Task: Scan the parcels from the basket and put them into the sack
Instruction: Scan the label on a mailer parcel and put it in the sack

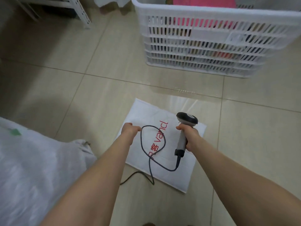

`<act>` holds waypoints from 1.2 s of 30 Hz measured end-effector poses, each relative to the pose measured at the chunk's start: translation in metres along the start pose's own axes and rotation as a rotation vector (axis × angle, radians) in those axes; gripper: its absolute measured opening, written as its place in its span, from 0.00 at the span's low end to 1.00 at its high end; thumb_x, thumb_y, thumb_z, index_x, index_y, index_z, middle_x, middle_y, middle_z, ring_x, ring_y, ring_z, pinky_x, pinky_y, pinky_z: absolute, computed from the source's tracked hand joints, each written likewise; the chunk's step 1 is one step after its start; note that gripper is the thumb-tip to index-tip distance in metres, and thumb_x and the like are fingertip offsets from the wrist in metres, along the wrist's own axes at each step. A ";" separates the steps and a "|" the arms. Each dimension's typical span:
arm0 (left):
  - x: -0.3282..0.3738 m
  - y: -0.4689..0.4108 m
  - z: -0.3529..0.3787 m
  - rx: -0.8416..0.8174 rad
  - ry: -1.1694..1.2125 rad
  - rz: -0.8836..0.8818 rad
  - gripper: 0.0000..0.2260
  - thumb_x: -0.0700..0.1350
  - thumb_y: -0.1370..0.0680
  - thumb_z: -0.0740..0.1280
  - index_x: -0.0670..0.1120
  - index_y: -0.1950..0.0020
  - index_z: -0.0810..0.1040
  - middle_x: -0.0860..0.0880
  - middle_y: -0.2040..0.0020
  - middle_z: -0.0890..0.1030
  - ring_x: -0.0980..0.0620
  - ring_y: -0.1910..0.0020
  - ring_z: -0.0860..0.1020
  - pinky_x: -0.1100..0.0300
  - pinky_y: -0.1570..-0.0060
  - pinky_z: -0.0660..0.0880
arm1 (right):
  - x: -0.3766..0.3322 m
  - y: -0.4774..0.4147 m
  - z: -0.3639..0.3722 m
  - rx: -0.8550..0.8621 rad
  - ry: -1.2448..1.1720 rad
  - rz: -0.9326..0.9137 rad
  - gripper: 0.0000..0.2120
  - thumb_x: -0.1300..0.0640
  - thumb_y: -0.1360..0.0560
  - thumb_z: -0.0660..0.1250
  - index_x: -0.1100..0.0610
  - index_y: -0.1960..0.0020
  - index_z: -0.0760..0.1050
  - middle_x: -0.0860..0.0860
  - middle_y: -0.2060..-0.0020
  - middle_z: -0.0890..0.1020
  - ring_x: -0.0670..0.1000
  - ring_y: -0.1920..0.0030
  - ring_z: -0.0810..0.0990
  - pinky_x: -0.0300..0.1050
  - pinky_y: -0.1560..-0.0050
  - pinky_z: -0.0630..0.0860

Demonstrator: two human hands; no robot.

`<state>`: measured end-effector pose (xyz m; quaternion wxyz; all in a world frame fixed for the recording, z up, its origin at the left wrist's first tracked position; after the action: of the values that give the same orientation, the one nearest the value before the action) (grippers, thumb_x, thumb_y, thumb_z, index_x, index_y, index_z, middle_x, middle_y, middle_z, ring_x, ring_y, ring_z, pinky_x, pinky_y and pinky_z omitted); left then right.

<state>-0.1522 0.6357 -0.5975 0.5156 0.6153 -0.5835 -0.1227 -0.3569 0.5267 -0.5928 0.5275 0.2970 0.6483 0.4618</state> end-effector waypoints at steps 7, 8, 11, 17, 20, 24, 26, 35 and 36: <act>-0.001 -0.071 -0.009 0.153 -0.192 0.018 0.32 0.43 0.27 0.72 0.40 0.27 0.60 0.39 0.30 0.66 0.39 0.32 0.68 0.47 0.36 0.69 | 0.001 -0.052 0.029 -0.128 0.127 -0.021 0.13 0.61 0.27 0.68 0.56 0.43 0.73 0.55 0.53 0.81 0.54 0.56 0.79 0.47 0.63 0.73; -0.004 -0.079 -0.011 0.159 -0.225 0.006 0.33 0.44 0.27 0.73 0.40 0.27 0.60 0.39 0.30 0.66 0.39 0.32 0.67 0.47 0.35 0.69 | 0.002 -0.056 0.032 -0.147 0.156 -0.013 0.11 0.61 0.27 0.68 0.56 0.45 0.74 0.55 0.55 0.82 0.54 0.56 0.79 0.48 0.63 0.73; -0.020 -0.094 -0.013 0.109 -0.337 -0.021 0.31 0.46 0.27 0.73 0.40 0.28 0.64 0.40 0.31 0.67 0.41 0.32 0.67 0.49 0.33 0.67 | -0.001 -0.067 0.036 -0.166 0.238 0.001 0.07 0.60 0.27 0.68 0.54 0.50 0.74 0.55 0.57 0.82 0.55 0.56 0.79 0.49 0.63 0.73; -0.025 -0.090 -0.025 0.057 -0.104 0.109 0.14 0.39 0.29 0.74 0.39 0.45 0.79 0.39 0.45 0.81 0.43 0.50 0.80 0.52 0.45 0.76 | -0.011 -0.069 0.035 -0.162 0.299 -0.017 0.08 0.59 0.28 0.69 0.55 0.50 0.74 0.56 0.56 0.82 0.57 0.55 0.79 0.55 0.54 0.76; 0.001 -0.075 -0.047 0.231 -0.096 0.233 0.14 0.44 0.28 0.72 0.43 0.44 0.80 0.42 0.47 0.82 0.43 0.50 0.80 0.51 0.47 0.77 | -0.012 -0.059 0.040 -0.149 0.148 -0.048 0.08 0.62 0.27 0.68 0.58 0.49 0.75 0.55 0.59 0.81 0.56 0.59 0.79 0.51 0.62 0.76; 0.038 -0.029 -0.077 0.370 -0.078 0.347 0.09 0.43 0.27 0.68 0.45 0.48 0.77 0.47 0.52 0.80 0.46 0.57 0.77 0.59 0.57 0.70 | -0.011 -0.014 0.050 -0.177 -0.066 -0.009 0.03 0.63 0.23 0.64 0.60 0.50 0.73 0.58 0.54 0.80 0.57 0.56 0.81 0.52 0.59 0.79; 0.056 0.002 -0.090 0.360 -0.057 0.391 0.07 0.41 0.27 0.66 0.47 0.50 0.75 0.49 0.55 0.77 0.48 0.59 0.74 0.61 0.59 0.68 | -0.021 0.021 0.056 -0.178 -0.126 -0.008 0.02 0.63 0.23 0.64 0.60 0.51 0.73 0.58 0.55 0.81 0.57 0.57 0.82 0.52 0.56 0.79; 0.139 0.168 -0.164 0.257 -0.091 0.486 0.09 0.38 0.29 0.62 0.49 0.67 0.73 0.51 0.69 0.70 0.49 0.66 0.65 0.59 0.68 0.61 | -0.113 0.214 0.075 -0.201 -0.303 -0.094 0.13 0.49 0.23 0.69 0.58 0.50 0.72 0.58 0.52 0.82 0.55 0.53 0.83 0.52 0.51 0.79; 0.148 0.189 -0.174 0.252 -0.113 0.482 0.11 0.38 0.29 0.61 0.50 0.69 0.73 0.52 0.71 0.69 0.49 0.66 0.64 0.59 0.68 0.60 | -0.124 0.237 0.075 -0.201 -0.306 -0.103 0.14 0.47 0.23 0.69 0.57 0.50 0.72 0.58 0.51 0.82 0.55 0.52 0.83 0.52 0.49 0.79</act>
<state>-0.0904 0.6364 -0.3075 0.4159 0.5101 -0.7517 0.0430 -0.2765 0.5341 -0.3268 0.6700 0.2760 0.5253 0.4461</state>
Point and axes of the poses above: each hand's wrist, its own y-axis away from the middle knuckle, its own z-axis out of the palm, x = y × z, the point moved 3 cm from there along -y, towards the middle knuckle
